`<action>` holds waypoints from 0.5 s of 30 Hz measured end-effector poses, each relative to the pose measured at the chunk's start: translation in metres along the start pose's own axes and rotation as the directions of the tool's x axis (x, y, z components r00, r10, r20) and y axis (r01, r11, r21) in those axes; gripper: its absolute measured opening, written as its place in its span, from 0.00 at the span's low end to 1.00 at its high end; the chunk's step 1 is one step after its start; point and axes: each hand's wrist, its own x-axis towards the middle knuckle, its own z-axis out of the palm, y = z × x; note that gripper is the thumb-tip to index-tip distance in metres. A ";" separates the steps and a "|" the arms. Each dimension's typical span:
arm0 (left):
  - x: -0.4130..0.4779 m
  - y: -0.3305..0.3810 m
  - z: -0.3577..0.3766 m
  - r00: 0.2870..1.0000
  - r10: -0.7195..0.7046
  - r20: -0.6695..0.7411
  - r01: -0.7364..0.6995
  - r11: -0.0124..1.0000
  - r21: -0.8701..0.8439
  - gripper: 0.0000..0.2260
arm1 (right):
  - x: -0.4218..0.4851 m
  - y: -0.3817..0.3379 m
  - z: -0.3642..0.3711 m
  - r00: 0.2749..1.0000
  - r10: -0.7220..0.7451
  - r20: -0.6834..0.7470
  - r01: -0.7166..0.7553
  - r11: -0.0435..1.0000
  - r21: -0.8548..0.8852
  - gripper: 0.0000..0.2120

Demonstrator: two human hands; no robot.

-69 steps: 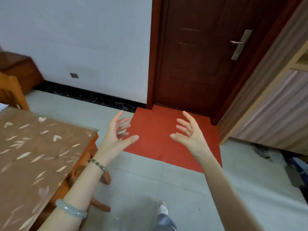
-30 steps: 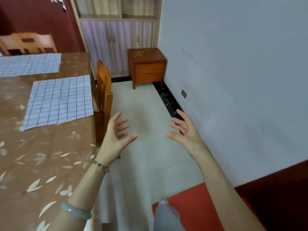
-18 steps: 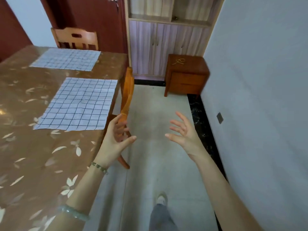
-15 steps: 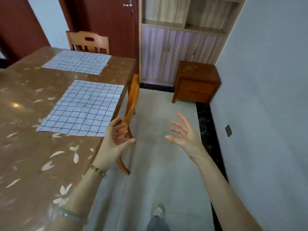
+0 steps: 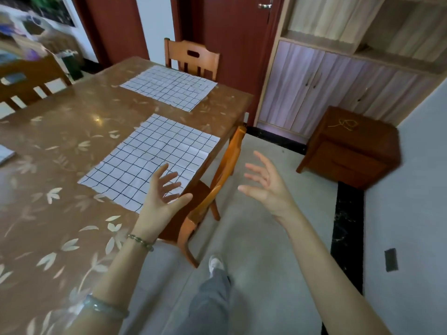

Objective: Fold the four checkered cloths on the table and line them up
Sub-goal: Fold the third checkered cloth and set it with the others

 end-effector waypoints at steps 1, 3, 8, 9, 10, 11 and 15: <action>0.012 -0.002 0.002 1.000 0.001 -0.019 -0.001 1.000 -0.002 0.39 | 0.017 -0.001 0.000 1.000 -0.006 0.023 0.007 1.000 -0.012 0.43; 0.039 -0.007 0.002 0.997 0.000 -0.075 -0.001 1.000 -0.002 0.39 | 0.056 -0.003 0.002 0.996 -0.016 0.083 0.019 0.999 -0.033 0.41; 0.107 -0.018 -0.004 0.976 -0.024 -0.218 0.023 1.000 -0.007 0.36 | 0.155 -0.014 0.012 0.968 -0.004 0.250 0.018 0.999 -0.051 0.38; 0.119 -0.020 -0.006 0.970 -0.040 -0.240 0.038 0.999 -0.014 0.36 | 0.172 -0.015 0.015 0.962 0.004 0.274 0.013 0.998 -0.061 0.39; 0.130 -0.022 -0.008 0.964 -0.055 -0.262 0.051 0.998 -0.020 0.36 | 0.189 -0.017 0.021 0.954 0.012 0.298 0.009 0.998 -0.068 0.39; 0.140 -0.023 -0.010 0.957 -0.066 -0.281 0.063 0.998 -0.020 0.37 | 0.205 -0.019 0.026 0.947 0.016 0.320 0.009 0.997 -0.075 0.38; 0.169 -0.028 -0.022 0.928 -0.128 -0.349 0.120 0.992 -0.043 0.40 | 0.257 -0.022 0.049 0.906 0.039 0.421 -0.004 0.996 -0.085 0.38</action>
